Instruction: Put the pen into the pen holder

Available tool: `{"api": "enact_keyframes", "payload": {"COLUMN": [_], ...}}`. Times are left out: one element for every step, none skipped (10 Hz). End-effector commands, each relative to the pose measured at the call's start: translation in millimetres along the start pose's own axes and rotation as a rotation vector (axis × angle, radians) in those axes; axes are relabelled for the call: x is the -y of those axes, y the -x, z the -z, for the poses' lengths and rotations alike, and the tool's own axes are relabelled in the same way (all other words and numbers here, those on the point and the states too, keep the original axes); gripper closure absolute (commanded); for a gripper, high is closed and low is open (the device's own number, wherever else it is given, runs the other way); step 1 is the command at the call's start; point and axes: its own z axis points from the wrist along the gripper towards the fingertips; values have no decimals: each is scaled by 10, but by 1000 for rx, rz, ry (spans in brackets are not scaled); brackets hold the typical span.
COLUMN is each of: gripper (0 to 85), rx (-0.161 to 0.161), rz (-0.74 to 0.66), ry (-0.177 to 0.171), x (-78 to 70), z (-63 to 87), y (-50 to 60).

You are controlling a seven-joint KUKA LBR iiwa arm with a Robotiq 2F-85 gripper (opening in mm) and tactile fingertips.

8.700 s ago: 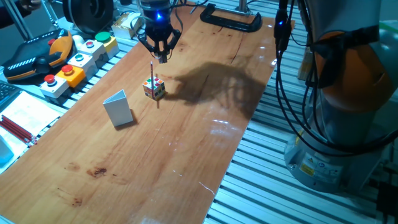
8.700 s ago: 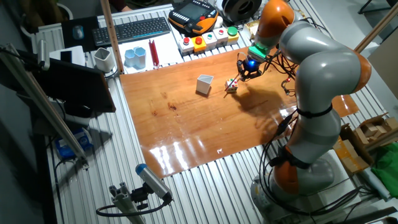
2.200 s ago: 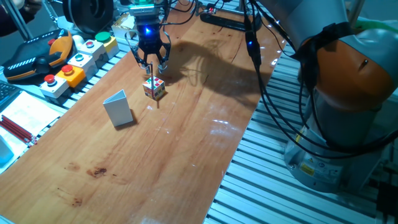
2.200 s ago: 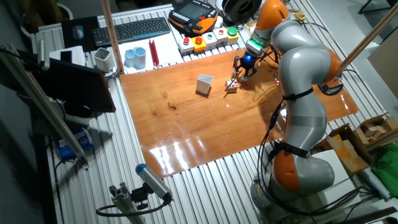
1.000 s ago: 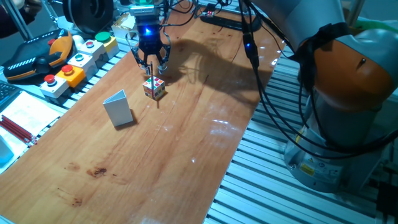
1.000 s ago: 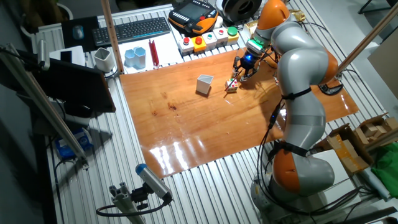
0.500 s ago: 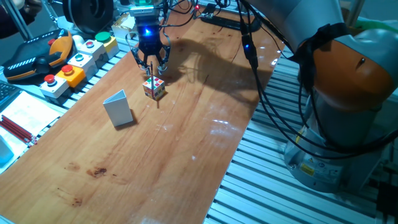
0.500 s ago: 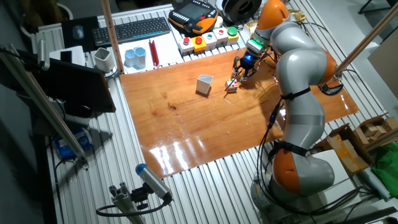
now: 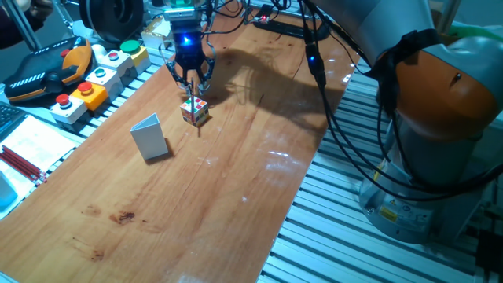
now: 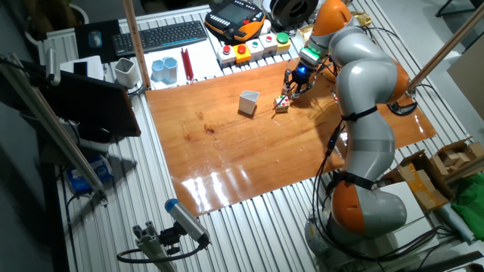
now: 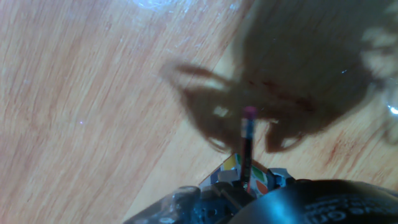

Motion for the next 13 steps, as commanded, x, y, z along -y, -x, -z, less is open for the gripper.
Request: {"api": "enact_keyframes", "payload": {"gripper": [563,657,797,843,843,843,843,843,843,843,843,843,843], "rx": [1,4,8,16,22,28,37,50,81,110,147,177,215], "rz": [5,16,33,39,43,45,44,41,41,45,51,51,41], "ry": [-1,-4,-10,-20,-27,-31,-31,-29,-30,-29,-27,-26,-18], "x": [-1,1,9,13,16,23,24,24,18,14,6,-12,-31], "z": [0,8,28,65,108,161,213,259,334,400,454,491,524], "y": [1,3,9,14,16,6,-23,-74,-181,-278,-379,-476,-576]}}
